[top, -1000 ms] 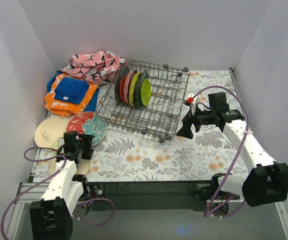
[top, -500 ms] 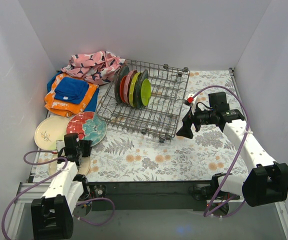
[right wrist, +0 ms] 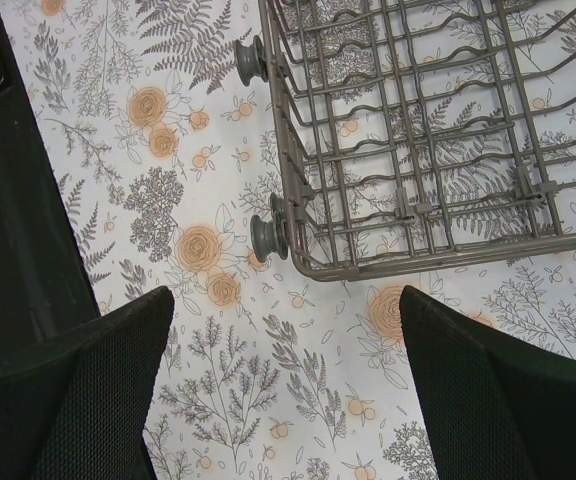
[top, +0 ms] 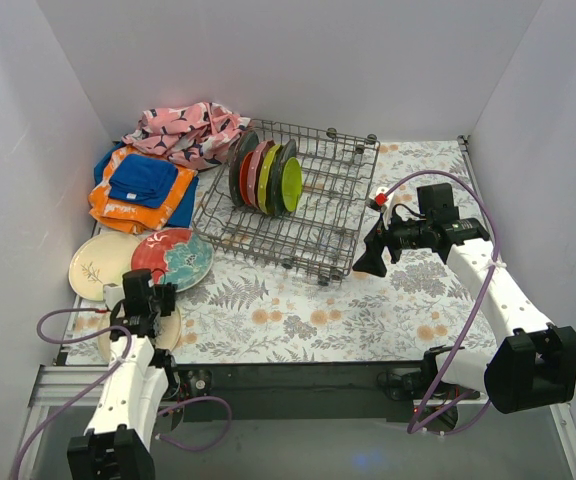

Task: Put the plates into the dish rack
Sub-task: Grab a plate with the left arm

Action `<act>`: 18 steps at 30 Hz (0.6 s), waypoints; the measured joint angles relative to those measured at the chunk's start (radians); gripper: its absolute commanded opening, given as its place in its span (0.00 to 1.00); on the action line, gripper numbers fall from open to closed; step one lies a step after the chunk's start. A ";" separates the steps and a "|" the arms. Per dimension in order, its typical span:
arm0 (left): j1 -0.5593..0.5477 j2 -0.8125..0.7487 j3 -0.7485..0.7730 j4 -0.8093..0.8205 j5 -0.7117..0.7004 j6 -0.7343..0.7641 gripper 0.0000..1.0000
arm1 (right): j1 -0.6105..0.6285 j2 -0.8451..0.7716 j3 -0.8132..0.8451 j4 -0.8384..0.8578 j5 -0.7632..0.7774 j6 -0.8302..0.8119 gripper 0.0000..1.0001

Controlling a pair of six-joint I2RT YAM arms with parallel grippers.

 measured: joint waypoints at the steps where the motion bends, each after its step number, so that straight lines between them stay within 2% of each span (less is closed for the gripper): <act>1: 0.000 -0.013 0.015 -0.030 -0.008 0.002 0.00 | 0.000 0.000 0.000 0.000 0.000 0.000 0.98; 10: 0.000 -0.147 0.124 -0.257 -0.089 0.016 0.00 | 0.000 0.000 0.000 0.000 -0.001 0.000 0.98; 18: -0.001 -0.203 0.190 -0.423 -0.115 0.029 0.00 | 0.001 0.000 0.000 0.000 -0.011 -0.002 0.98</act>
